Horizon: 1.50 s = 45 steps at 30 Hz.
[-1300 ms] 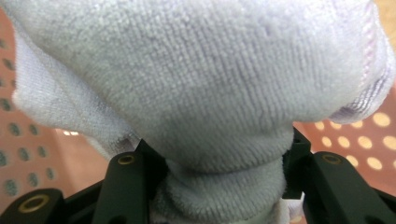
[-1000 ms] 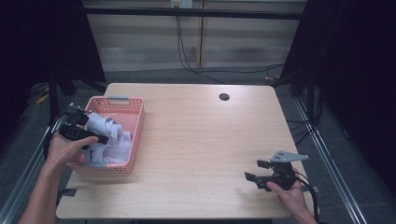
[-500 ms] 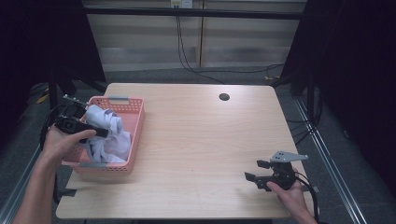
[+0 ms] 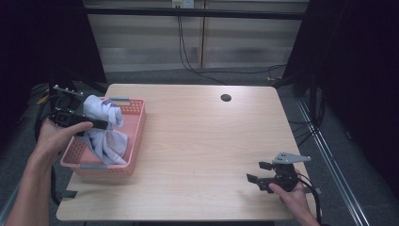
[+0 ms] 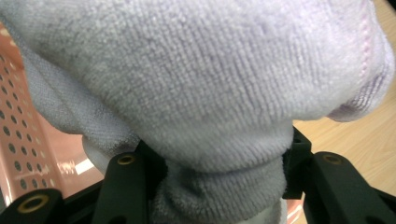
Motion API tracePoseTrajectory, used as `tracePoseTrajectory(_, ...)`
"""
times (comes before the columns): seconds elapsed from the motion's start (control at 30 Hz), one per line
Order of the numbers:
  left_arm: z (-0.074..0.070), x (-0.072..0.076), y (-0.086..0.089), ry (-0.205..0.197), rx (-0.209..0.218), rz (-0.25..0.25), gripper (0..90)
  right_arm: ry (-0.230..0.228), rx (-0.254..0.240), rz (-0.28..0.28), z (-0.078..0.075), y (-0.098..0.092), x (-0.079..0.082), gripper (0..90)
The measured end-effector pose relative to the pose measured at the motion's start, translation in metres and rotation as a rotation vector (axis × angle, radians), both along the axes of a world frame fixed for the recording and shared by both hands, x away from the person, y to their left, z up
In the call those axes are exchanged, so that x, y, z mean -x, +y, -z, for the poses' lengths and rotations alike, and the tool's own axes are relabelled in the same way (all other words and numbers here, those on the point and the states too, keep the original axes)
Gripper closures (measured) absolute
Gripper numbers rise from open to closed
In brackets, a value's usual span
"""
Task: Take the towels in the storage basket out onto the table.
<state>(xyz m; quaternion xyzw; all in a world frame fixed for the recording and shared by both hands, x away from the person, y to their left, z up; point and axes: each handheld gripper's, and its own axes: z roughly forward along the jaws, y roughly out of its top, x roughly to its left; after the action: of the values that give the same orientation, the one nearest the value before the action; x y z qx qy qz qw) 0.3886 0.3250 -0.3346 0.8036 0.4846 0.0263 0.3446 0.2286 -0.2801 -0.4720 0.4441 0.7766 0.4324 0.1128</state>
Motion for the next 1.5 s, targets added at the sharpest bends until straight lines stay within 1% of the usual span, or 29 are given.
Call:
tracePoseTrajectory(0.03, -0.004, 0.0, 0.001, -0.005, -0.003, 0.008, 50.3, -0.001, -0.001, -0.001, 0.0, 0.0, 0.0, 22.6)
tracePoseTrajectory(0.07, -0.004, 0.0, 0.001, -0.005, -0.003, 0.008, 50.3, -0.002, 0.0, -0.002, 0.0, 0.0, 0.0, 22.6)
tracePoseTrajectory(0.1, -0.006, -0.001, 0.001, -0.008, 0.004, -0.001, 50.3, -0.002, 0.0, -0.002, 0.0, 0.0, 0.0, 22.6)
tracePoseTrajectory(0.13, -0.009, -0.001, 0.001, -0.01, 0.003, 0.002, 50.3, -0.002, 0.0, -0.002, 0.0, 0.0, 0.0, 22.6)
tracePoseTrajectory(0.17, -0.011, -0.002, 0.002, -0.013, 0.01, 0.005, 50.3, 0.002, 0.002, 0.001, 0.0, 0.0, 0.0, 22.6)
tracePoseTrajectory(0.2, -0.014, -0.002, 0.002, -0.019, 0.018, -0.001, 50.3, 0.002, 0.002, 0.001, 0.0, 0.0, 0.0, 22.6)
tracePoseTrajectory(0.37, -0.03, -0.003, 0.003, -0.044, 0.024, 0.001, 50.3, 0.0, 0.0, 0.002, 0.0, 0.0, 0.0, 22.6)
tracePoseTrajectory(0.4, -0.033, -0.003, 0.003, -0.051, 0.029, -0.004, 50.3, 0.001, 0.0, 0.003, 0.0, 0.0, 0.0, 22.6)
tracePoseTrajectory(0.47, -0.04, -0.002, 0.003, -0.077, 0.04, -0.015, 50.4, 0.002, -0.001, -0.001, 0.0, 0.0, 0.0, 22.6)
tracePoseTrajectory(0.63, -0.045, -0.003, 0.002, -0.084, 0.047, -0.007, 50.3, -0.002, 0.0, -0.003, 0.0, 0.0, 0.001, 22.5)
tracePoseTrajectory(0.83, -0.053, -0.003, 0.002, -0.109, 0.07, -0.018, 50.2, -0.001, 0.0, -0.004, 0.0, 0.0, 0.0, 22.5)
tracePoseTrajectory(1.03, -0.066, -0.002, 0.002, -0.132, 0.076, -0.016, 50.2, 0.001, -0.002, -0.003, 0.0, 0.0, 0.0, 22.4)
tracePoseTrajectory(1.1, -0.07, -0.002, 0.002, -0.132, 0.078, -0.019, 50.1, 0.001, -0.002, -0.003, 0.0, 0.0, 0.0, 22.5)
tracePoseTrajectory(1.13, -0.073, -0.002, 0.002, -0.147, 0.084, -0.022, 50.1, 0.0, -0.003, -0.003, 0.0, 0.0, 0.0, 22.4)
tracePoseTrajectory(1.2, -0.075, -0.003, 0.001, -0.146, 0.085, -0.015, 50.1, 0.0, -0.003, -0.001, 0.0, 0.0, 0.0, 22.4)
tracePoseTrajectory(1.37, -0.085, -0.005, -0.001, -0.163, 0.093, -0.017, 50.0, 0.0, -0.001, -0.003, -0.001, 0.0, 0.0, 22.5)
tracePoseTrajectory(1.43, -0.089, -0.004, -0.004, -0.18, 0.085, -0.014, 50.1, 0.004, 0.002, -0.003, 0.0, 0.0, -0.001, 22.3)
tracePoseTrajectory(1.5, -0.092, -0.002, -0.007, -0.191, 0.09, -0.006, 50.1, 0.006, 0.0, -0.001, 0.0, 0.0, -0.001, 22.3)
